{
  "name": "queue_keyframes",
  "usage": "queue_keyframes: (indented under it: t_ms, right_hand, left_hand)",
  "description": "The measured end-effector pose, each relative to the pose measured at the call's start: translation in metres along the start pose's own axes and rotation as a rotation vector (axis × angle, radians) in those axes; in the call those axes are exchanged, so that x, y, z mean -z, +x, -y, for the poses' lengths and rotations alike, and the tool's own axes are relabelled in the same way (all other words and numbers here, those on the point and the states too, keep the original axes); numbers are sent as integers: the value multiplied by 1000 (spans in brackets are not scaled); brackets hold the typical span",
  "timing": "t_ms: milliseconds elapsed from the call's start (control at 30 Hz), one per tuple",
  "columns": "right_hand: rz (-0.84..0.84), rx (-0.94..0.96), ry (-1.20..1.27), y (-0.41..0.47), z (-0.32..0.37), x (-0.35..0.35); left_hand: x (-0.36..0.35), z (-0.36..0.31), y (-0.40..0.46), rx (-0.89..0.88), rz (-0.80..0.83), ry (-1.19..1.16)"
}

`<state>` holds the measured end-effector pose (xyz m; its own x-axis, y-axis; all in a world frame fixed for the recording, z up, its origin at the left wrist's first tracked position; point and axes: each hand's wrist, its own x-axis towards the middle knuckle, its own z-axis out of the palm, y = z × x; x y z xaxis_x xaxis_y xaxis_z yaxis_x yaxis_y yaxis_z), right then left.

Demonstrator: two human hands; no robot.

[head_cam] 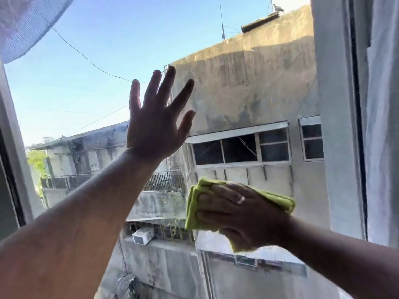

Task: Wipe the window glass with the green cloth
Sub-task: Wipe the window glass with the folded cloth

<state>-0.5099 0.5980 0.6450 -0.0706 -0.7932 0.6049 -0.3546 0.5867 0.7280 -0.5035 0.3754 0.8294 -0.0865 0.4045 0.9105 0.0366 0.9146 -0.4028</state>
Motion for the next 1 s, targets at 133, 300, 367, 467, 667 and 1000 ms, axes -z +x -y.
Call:
queue_keyframes:
  t_ms: [133, 300, 367, 467, 667, 1000]
  right_hand:
    - [-134, -725, -14, -27, -99, 33]
    - [-203, -673, 16, -2, -36, 6]
    - [-33, -189, 5, -19, -21, 2]
    - [108, -15, -133, -49, -68, 20]
    - [43, -788, -147, -58, -154, 57]
    - [-106, -221, 106, 51, -4, 12]
  left_hand:
    - [-2, 1, 0, 1, -9, 12]
    - [2, -2, -1, -6, 18, 32]
    - [7, -3, -1, -42, 12, 25]
    - [13, -6, 11, -157, 34, 52]
    - [9, -26, 60, -216, 63, 69]
    - [-3, -23, 60, -221, 36, 83]
